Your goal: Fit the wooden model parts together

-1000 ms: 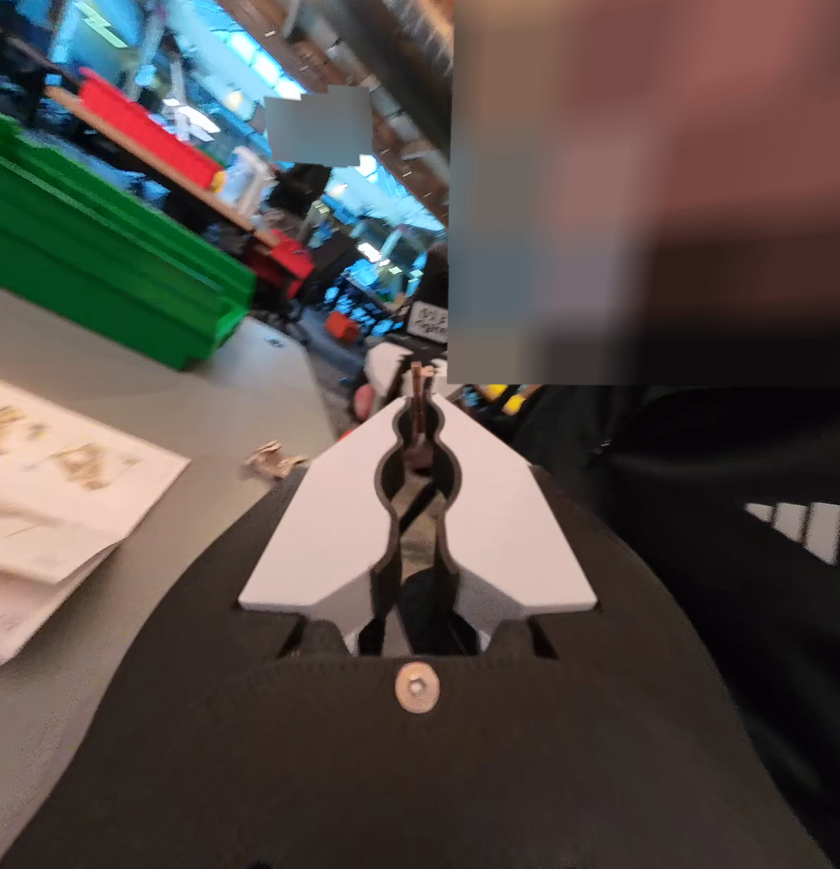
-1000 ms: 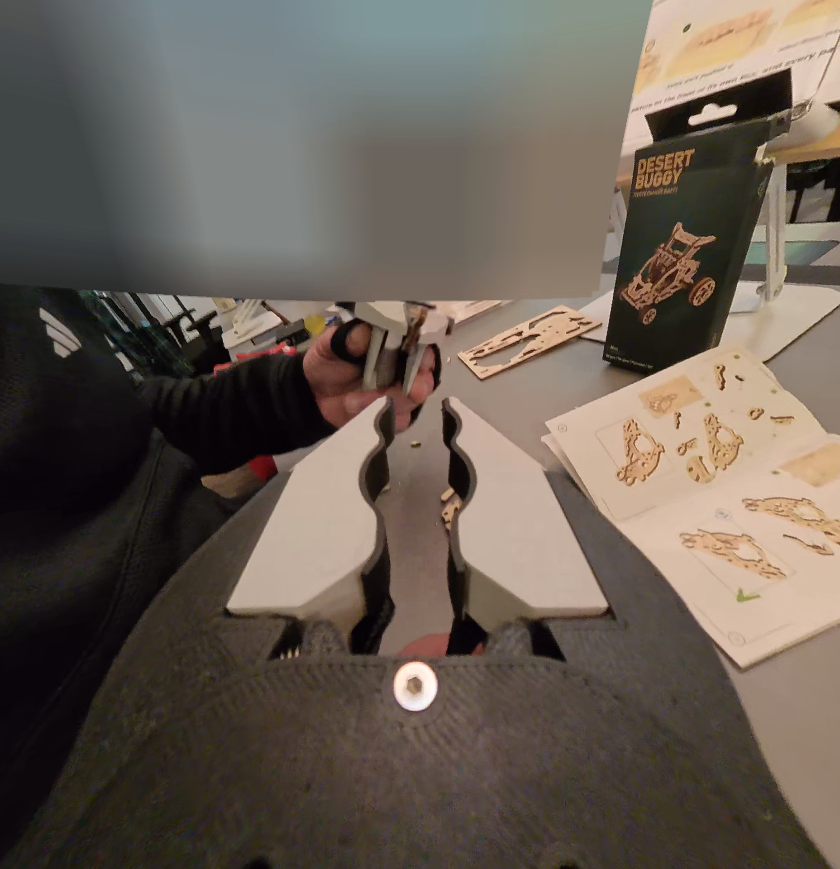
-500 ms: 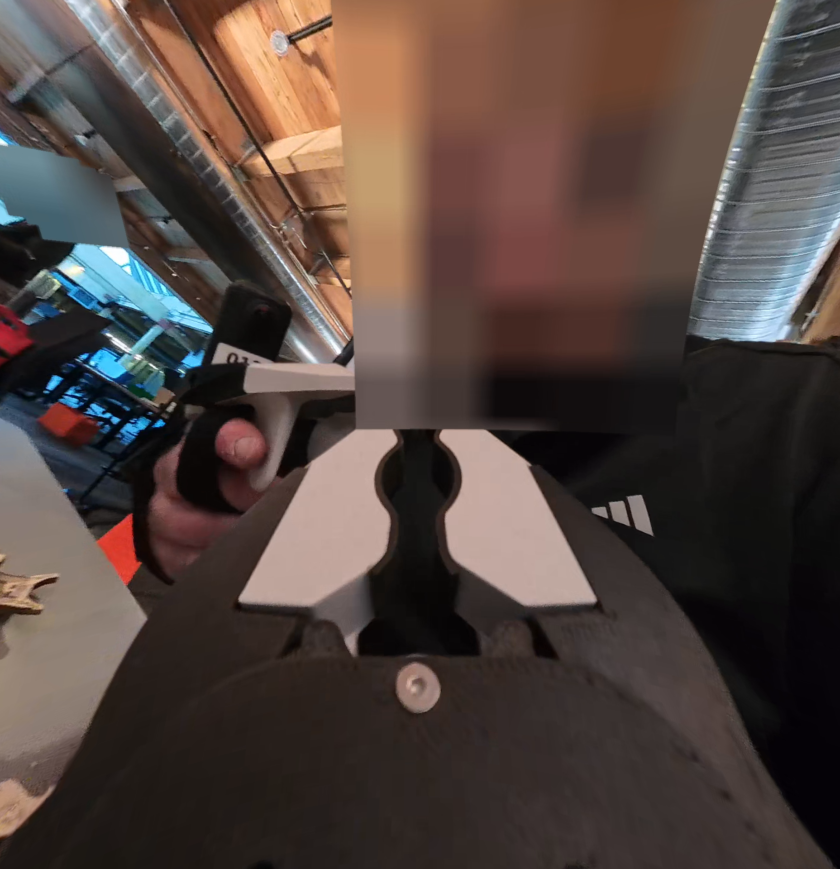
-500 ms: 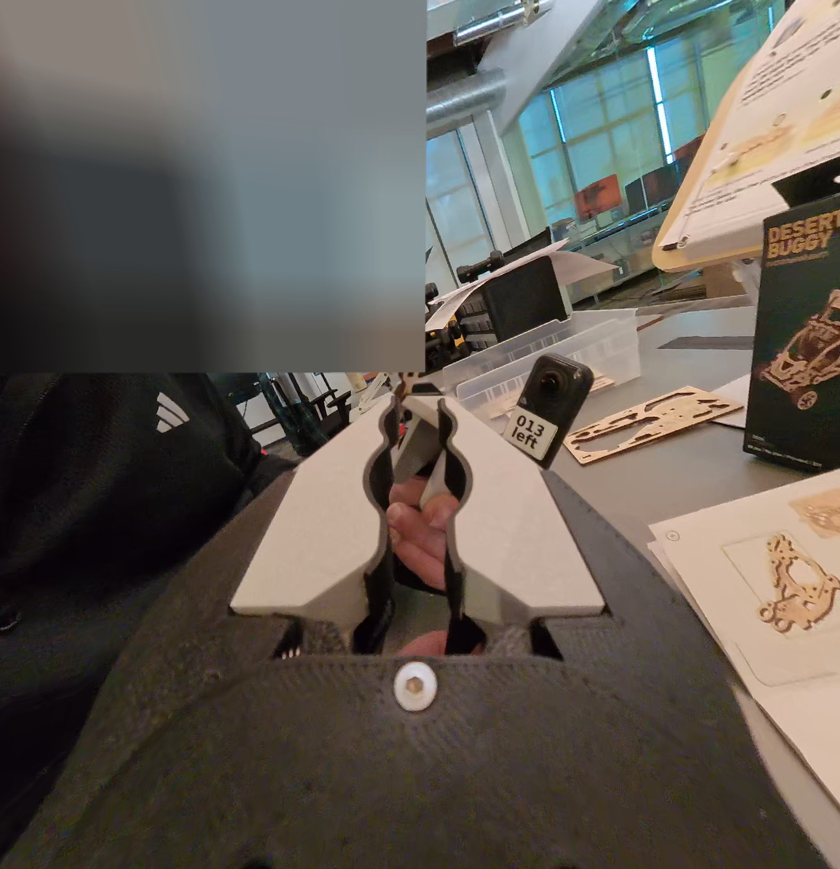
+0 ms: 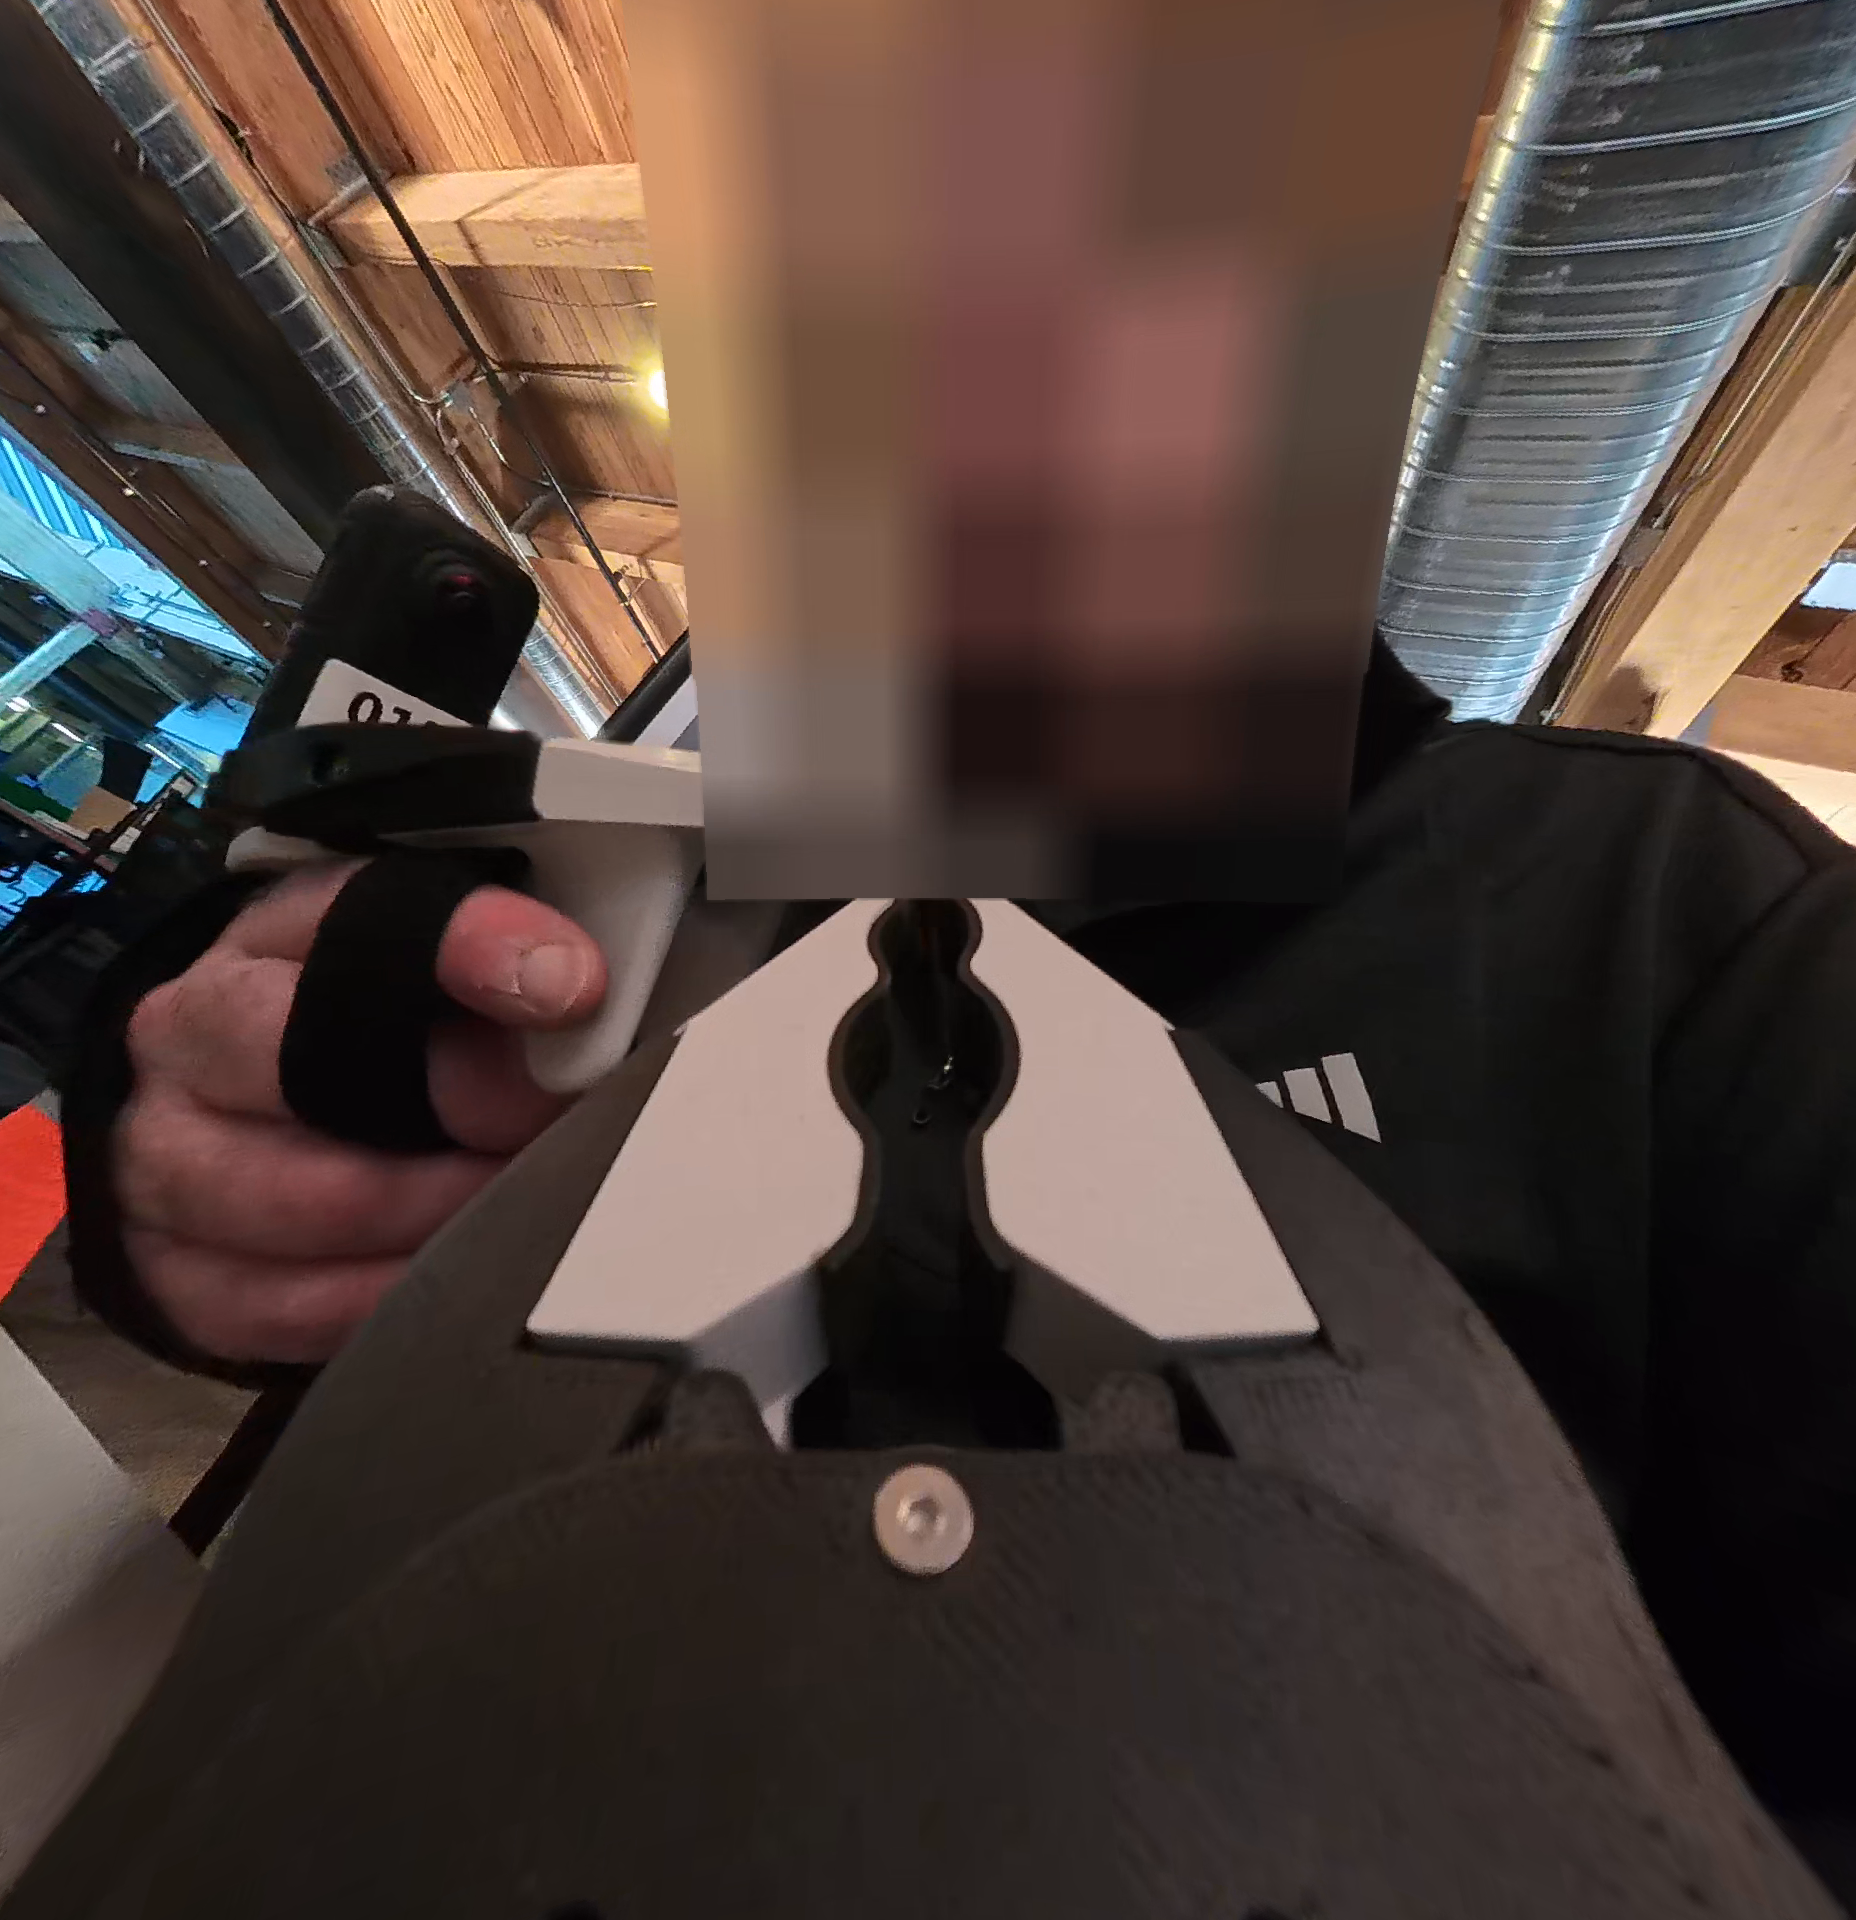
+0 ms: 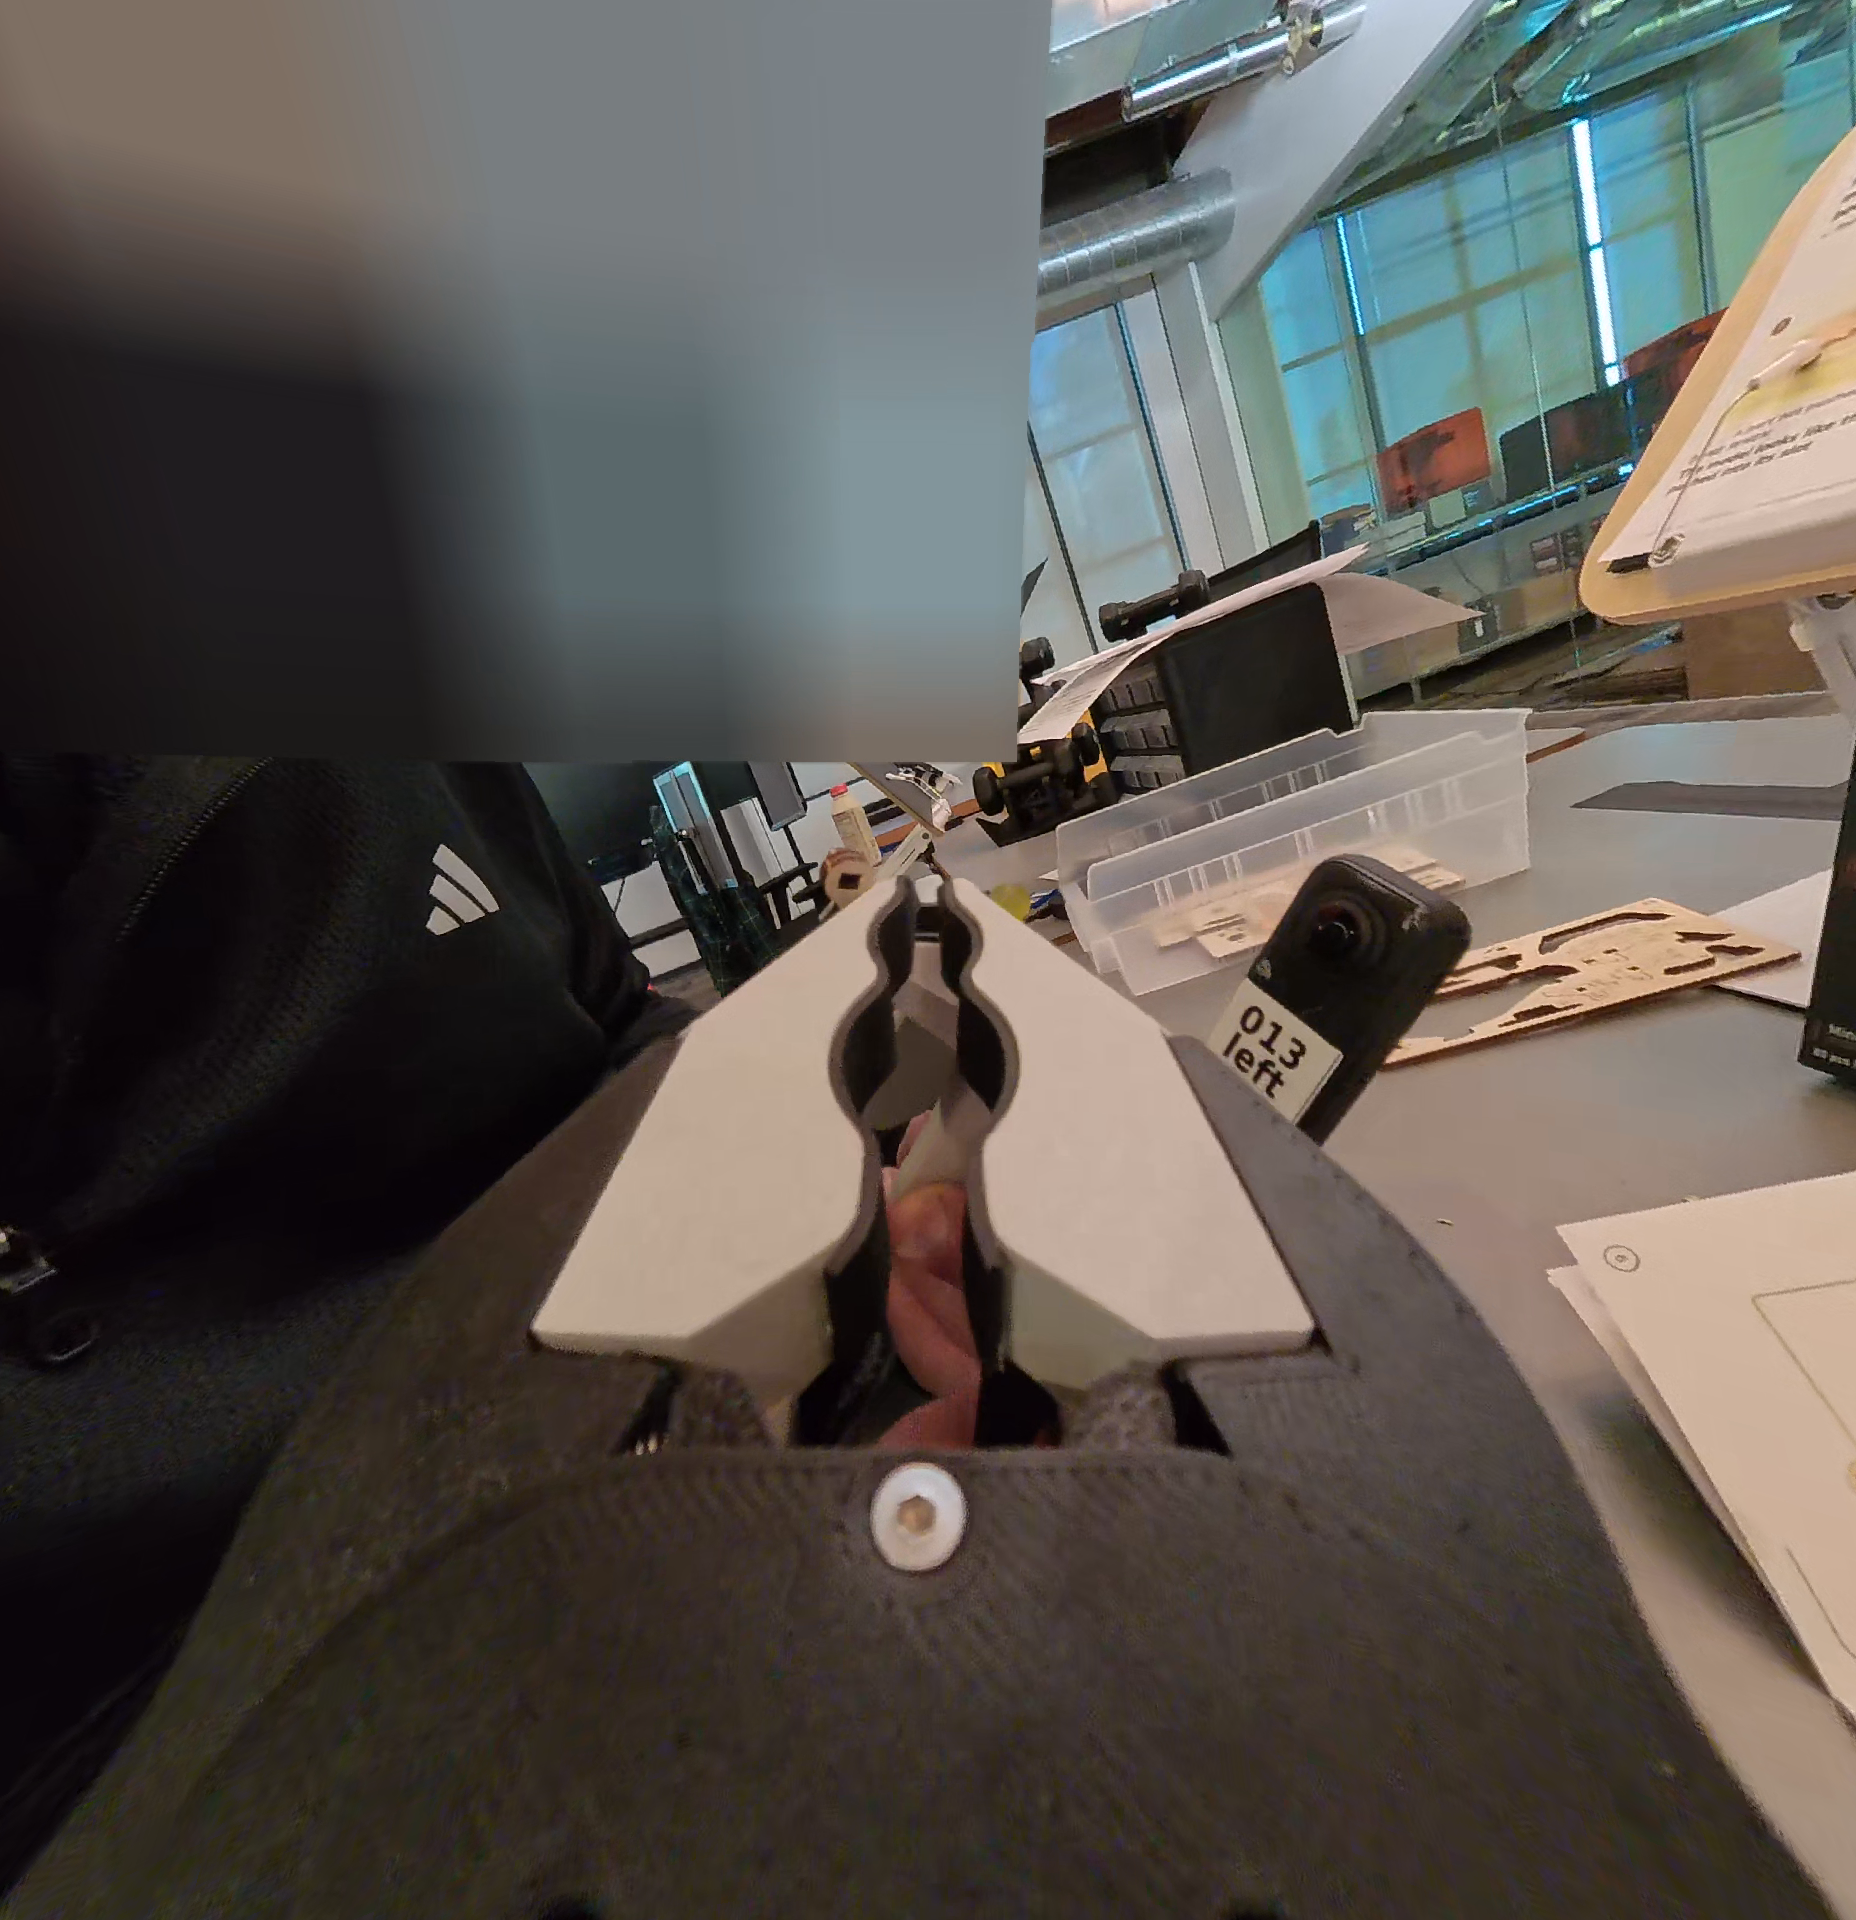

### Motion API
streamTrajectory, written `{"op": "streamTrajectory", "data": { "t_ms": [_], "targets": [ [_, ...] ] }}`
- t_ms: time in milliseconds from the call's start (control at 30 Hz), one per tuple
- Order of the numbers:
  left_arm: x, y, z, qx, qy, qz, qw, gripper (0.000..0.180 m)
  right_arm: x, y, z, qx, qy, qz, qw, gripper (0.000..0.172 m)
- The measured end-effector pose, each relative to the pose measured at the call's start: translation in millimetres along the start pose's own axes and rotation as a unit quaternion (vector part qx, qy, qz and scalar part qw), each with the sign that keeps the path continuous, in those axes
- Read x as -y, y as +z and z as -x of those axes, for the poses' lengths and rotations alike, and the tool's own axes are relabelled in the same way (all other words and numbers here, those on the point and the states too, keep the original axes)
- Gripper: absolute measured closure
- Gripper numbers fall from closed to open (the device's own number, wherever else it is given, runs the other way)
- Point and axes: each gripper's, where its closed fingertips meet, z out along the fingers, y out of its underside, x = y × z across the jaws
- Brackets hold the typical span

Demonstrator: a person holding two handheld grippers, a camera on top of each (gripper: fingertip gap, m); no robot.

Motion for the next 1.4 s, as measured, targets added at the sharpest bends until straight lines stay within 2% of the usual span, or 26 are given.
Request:
{"op": "streamTrajectory", "data": {
  "t_ms": [233,367,633,800,900,1000,1067,1200,1333,1400],
  "targets": [
    [4.5,-1.2,2.9,0.008,0.008,-0.003,1.000,0.179,1.4,-3.8,-3.1,-0.008,0.005,-0.011,1.000,0.172],
    [8.7,-3.3,-0.1,0.001,0.018,-0.009,1.000,0.179,2.7,-8.5,-7.5,-0.017,0.003,-0.007,1.000,0.158],
    [0.4,0.5,-9.8,-0.048,0.000,0.022,0.999,0.180,1.4,-4.8,7.3,0.035,-0.041,0.035,0.998,0.152],
    [-1.7,1.0,-7.3,-0.051,-0.007,0.027,0.998,0.180,2.5,0.9,23.0,0.078,-0.057,0.040,0.995,0.153],
    [-5.0,1.3,-9.7,-0.054,-0.007,0.032,0.998,0.179,1.3,3.0,23.3,0.073,-0.052,0.037,0.995,0.164],
    [-5.7,1.9,-9.4,-0.056,-0.009,0.027,0.998,0.179,1.7,2.8,24.0,0.071,-0.047,0.031,0.996,0.166],
    [-2.5,1.3,-5.1,-0.040,-0.006,0.017,0.999,0.177,3.3,2.0,21.7,0.060,-0.047,0.025,0.997,0.166],
    [6.5,-3.5,7.0,0.016,0.002,0.004,1.000,0.149,9.3,-1.5,17.3,0.039,-0.057,0.018,0.997,0.166],
    [12.8,-14.6,14.9,0.098,0.032,0.017,0.994,0.139,11.1,-5.8,12.2,0.010,-0.079,0.034,0.996,0.166],
    [18.9,-27.2,18.4,0.163,0.064,0.033,0.984,0.136,12.0,-10.9,9.1,-0.006,-0.088,0.042,0.995,0.166]
  ]
}}
